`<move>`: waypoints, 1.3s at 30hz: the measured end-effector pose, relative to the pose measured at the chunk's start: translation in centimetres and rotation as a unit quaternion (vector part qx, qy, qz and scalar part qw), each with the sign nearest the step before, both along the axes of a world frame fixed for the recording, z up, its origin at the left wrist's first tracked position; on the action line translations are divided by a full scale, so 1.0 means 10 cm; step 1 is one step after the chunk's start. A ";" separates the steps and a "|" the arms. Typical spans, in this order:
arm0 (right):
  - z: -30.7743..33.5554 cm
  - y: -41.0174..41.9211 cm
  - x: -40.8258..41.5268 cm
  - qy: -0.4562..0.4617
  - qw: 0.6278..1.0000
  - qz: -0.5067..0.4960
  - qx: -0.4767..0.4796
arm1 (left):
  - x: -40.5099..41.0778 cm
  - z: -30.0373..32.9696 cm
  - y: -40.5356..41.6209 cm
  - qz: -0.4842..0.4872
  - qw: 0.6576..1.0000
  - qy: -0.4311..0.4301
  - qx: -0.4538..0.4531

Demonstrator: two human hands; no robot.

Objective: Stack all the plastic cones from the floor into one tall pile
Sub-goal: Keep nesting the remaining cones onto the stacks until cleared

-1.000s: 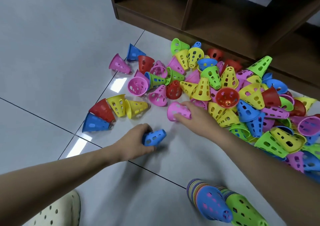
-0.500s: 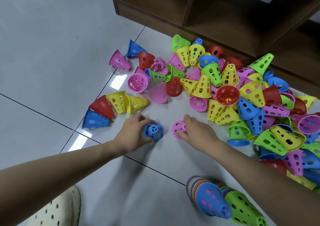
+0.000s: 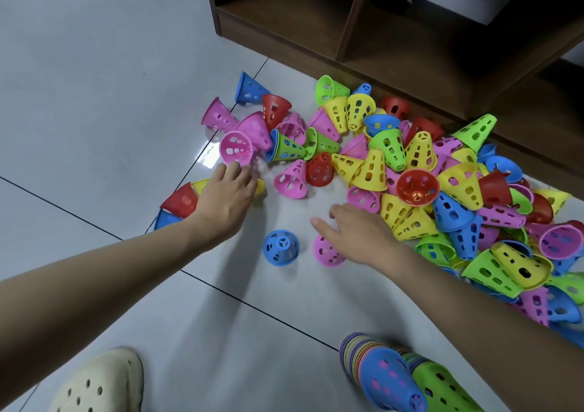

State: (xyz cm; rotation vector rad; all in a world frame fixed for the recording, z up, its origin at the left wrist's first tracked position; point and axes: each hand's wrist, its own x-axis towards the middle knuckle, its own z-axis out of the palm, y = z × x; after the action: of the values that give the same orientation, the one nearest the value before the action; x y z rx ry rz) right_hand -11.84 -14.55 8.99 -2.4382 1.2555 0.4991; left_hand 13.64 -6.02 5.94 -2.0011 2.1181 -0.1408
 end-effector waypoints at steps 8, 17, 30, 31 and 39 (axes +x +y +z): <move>-0.16 -0.38 0.84 -0.150 0.982 -0.087 0.069 | 0.13 -0.04 0.01 -0.005 1.000 0.001 0.023; -0.30 -0.43 0.90 -0.140 0.982 -0.111 0.065 | -0.02 0.12 0.40 0.116 0.885 0.441 -0.092; -0.27 -0.35 0.68 -0.037 0.978 -0.170 0.115 | -0.58 0.07 0.59 0.066 0.829 0.555 0.013; -0.26 -0.35 0.66 -0.049 0.976 -0.177 0.118 | -0.58 0.05 0.58 0.067 0.832 0.550 0.018; 0.12 -0.31 0.20 -0.269 0.923 -0.239 0.136 | -0.57 -0.18 0.55 0.076 0.870 0.484 0.053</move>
State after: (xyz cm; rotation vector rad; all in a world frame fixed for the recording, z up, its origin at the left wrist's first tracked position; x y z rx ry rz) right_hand -9.88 -17.62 10.15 -1.7676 1.3500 -0.1264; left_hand 7.93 -0.50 4.17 -2.4275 2.3113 1.2236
